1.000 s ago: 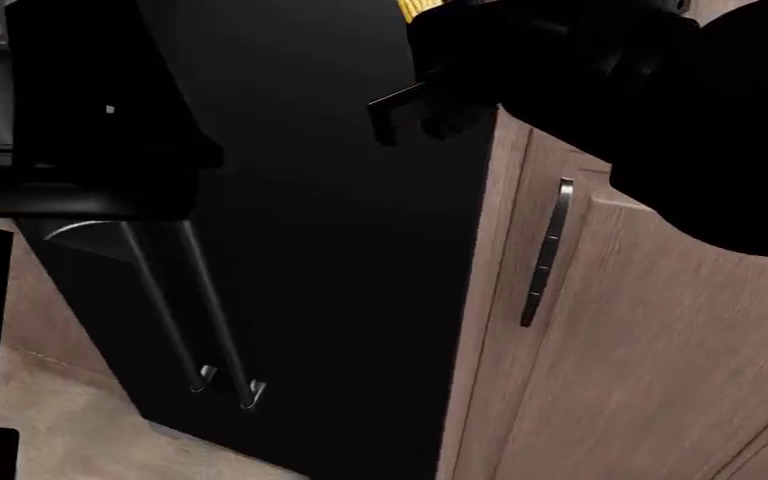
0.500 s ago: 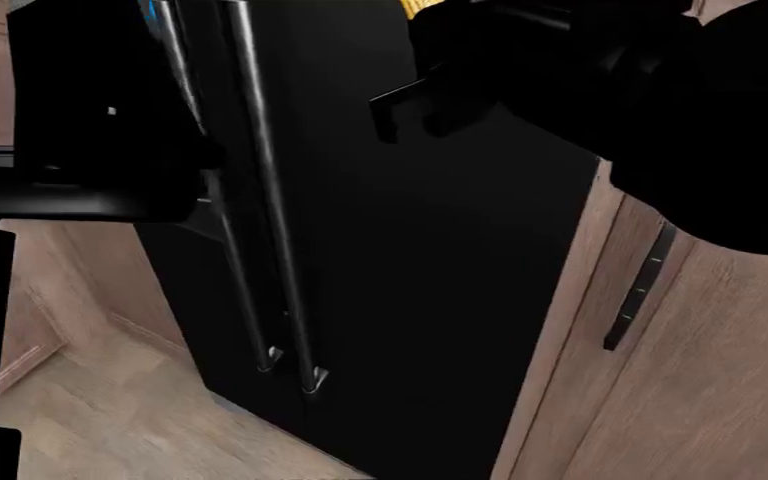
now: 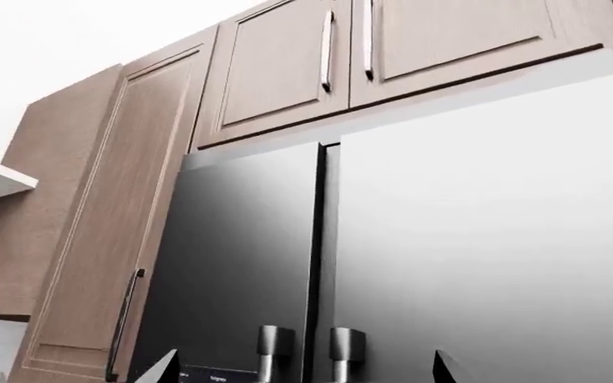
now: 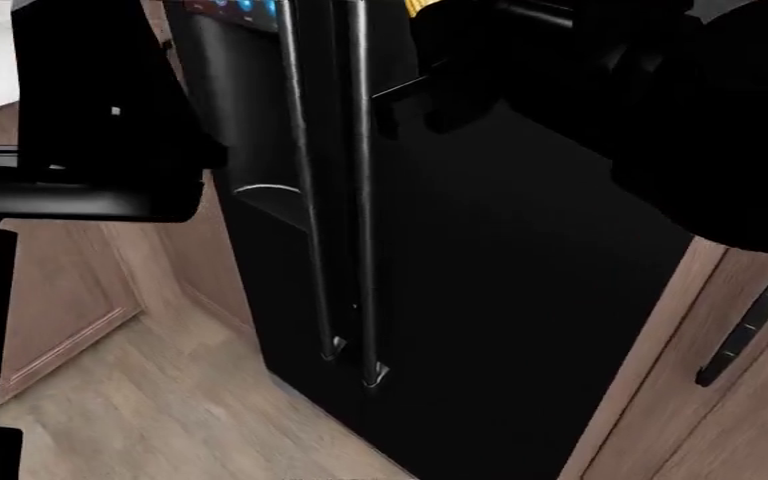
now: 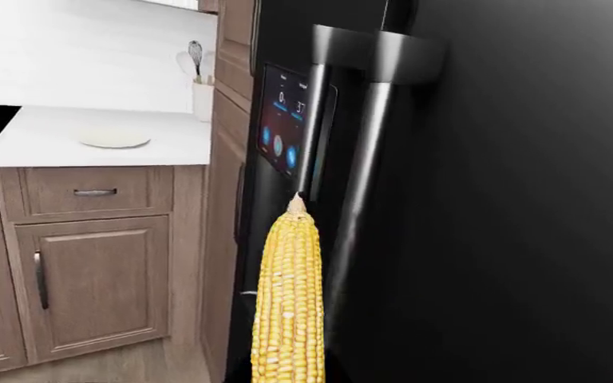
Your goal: Pick the corn from the oven and place it on the plate on the counter.
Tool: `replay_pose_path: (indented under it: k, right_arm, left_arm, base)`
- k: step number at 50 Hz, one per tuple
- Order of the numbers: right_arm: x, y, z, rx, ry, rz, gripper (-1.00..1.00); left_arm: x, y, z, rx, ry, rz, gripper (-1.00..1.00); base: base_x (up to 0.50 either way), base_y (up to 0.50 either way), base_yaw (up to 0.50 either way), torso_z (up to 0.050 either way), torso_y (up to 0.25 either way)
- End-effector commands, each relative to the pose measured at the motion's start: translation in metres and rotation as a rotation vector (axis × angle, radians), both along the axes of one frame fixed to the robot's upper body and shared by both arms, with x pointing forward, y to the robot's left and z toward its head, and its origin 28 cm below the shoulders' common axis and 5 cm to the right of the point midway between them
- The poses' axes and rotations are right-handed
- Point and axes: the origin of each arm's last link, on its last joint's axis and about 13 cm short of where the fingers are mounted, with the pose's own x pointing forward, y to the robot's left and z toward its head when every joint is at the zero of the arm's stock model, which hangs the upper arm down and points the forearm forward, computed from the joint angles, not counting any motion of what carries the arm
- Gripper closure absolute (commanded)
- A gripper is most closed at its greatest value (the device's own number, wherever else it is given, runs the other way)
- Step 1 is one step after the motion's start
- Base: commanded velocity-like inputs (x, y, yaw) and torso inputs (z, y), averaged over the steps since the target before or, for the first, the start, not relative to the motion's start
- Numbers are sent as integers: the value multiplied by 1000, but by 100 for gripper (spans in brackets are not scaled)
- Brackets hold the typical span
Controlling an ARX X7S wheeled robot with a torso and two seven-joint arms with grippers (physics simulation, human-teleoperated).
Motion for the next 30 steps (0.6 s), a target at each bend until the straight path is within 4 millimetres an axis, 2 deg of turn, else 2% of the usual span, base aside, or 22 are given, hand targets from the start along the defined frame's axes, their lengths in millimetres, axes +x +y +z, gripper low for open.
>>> replay_pose_path:
  k: [1,30]
  right_arm:
    - [1,-1,1,5,-13,-8,100]
    - [0,-1,2,9,-17,-7,100]
  left_arm:
    - [0,0,0,0,1,0,-100]
    - [-1,-1,2,3,-3,-4,-100]
  base:
    - [0,0,500,0,0]
    - [0,0,500,1,0]
